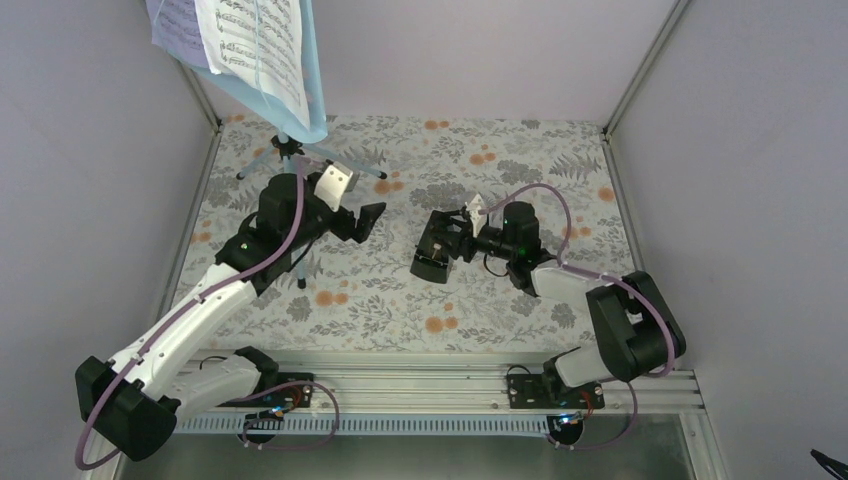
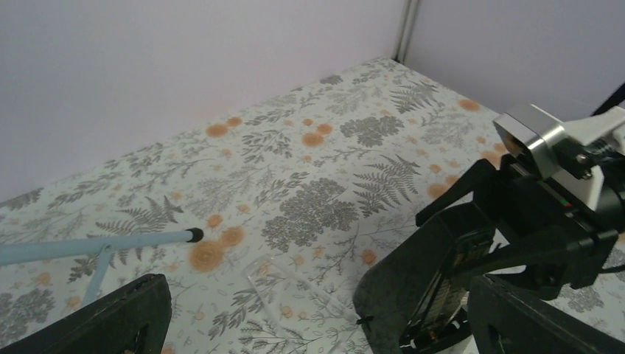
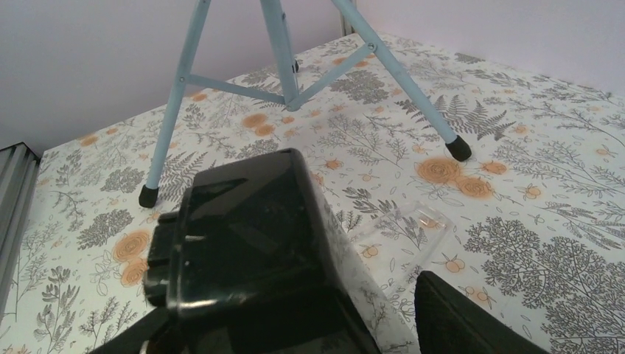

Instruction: Pack up the instrument practice props

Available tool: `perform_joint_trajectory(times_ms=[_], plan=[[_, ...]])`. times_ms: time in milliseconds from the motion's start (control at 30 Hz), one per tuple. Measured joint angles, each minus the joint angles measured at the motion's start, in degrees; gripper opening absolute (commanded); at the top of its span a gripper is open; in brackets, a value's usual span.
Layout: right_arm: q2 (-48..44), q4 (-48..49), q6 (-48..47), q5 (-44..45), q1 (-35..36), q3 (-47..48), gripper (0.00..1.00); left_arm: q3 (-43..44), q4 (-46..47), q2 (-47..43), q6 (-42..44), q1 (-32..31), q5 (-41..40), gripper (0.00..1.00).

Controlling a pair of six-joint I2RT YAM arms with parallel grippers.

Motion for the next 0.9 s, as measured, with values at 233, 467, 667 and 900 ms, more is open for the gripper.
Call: perform_joint_trajectory(times_ms=[233, 467, 667, 900], plan=[[1.46, -1.22, -0.07, -1.64, -1.07, 1.97, 0.64, 0.00, 0.42, 0.48, 0.81, -0.79, 1.16, 1.00], [3.02, -2.67, -0.22, -3.45, -1.53, 3.96, 0.62, 0.00, 0.61, 0.83, 1.22, -1.75, 2.51, 1.00], [3.23, -2.86, -0.22, -4.68, -1.97, 4.11, 0.81, 0.00, 0.72, 0.85, 1.27, -2.05, 2.86, 1.00], [2.10, -1.62, 0.22, -4.61, -2.19, 2.12, 1.00, 1.99, 0.22, 5.22, -0.44, -5.20, 3.19, 1.00]])
